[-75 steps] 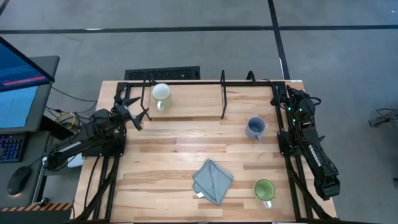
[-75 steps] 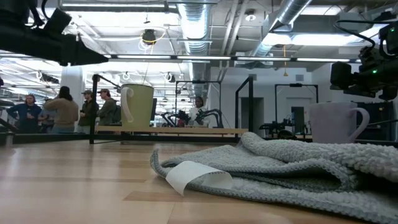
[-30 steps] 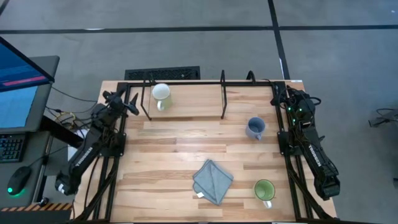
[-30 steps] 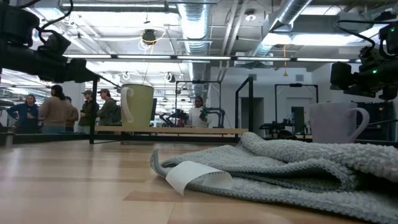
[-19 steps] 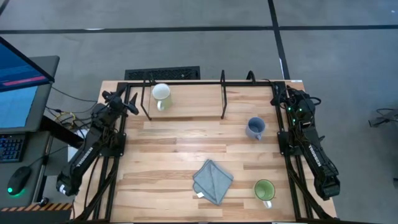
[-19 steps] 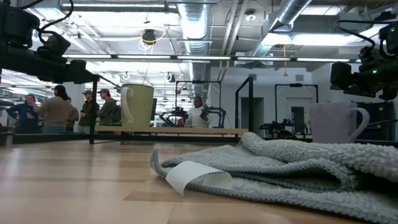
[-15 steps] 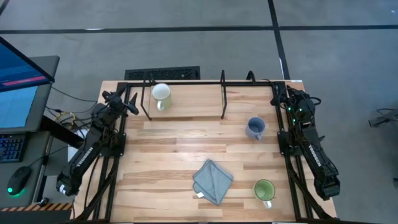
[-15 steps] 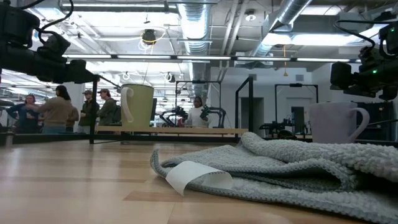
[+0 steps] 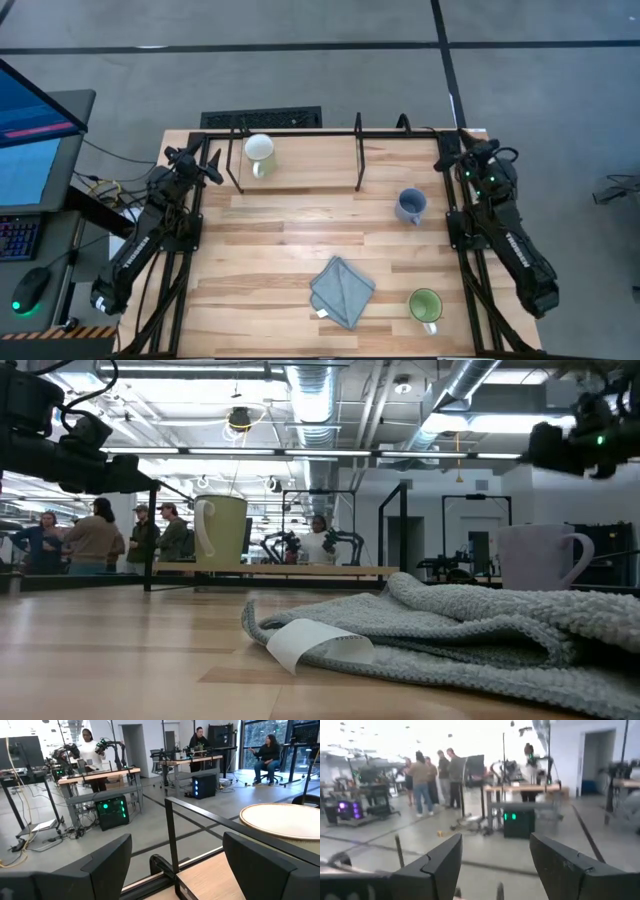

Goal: Stack small to large cups/mugs on shelf
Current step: Put the green mug with white handle on the shelf

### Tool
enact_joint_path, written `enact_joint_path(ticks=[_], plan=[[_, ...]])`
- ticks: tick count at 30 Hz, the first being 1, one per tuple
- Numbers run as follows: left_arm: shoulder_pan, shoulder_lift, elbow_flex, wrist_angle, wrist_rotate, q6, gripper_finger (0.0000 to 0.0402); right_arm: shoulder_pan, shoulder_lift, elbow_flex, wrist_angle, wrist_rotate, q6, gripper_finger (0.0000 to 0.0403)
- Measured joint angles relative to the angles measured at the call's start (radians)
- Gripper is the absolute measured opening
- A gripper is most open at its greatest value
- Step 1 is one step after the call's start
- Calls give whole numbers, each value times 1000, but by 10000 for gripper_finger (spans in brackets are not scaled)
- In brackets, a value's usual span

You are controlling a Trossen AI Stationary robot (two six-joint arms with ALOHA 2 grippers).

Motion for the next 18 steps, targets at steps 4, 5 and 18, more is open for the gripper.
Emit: enact_joint_path(ticks=[4, 5, 18], plan=[[0, 0, 0, -1, 0, -1, 304, 89, 0, 103, -34, 105, -50, 256], [0, 0, 0, -1, 0, -1, 304, 111, 0, 129, -46, 130, -47, 256], [0, 0, 0, -3, 4, -54, 304, 305, 116, 535, -406, 223, -155, 256]])
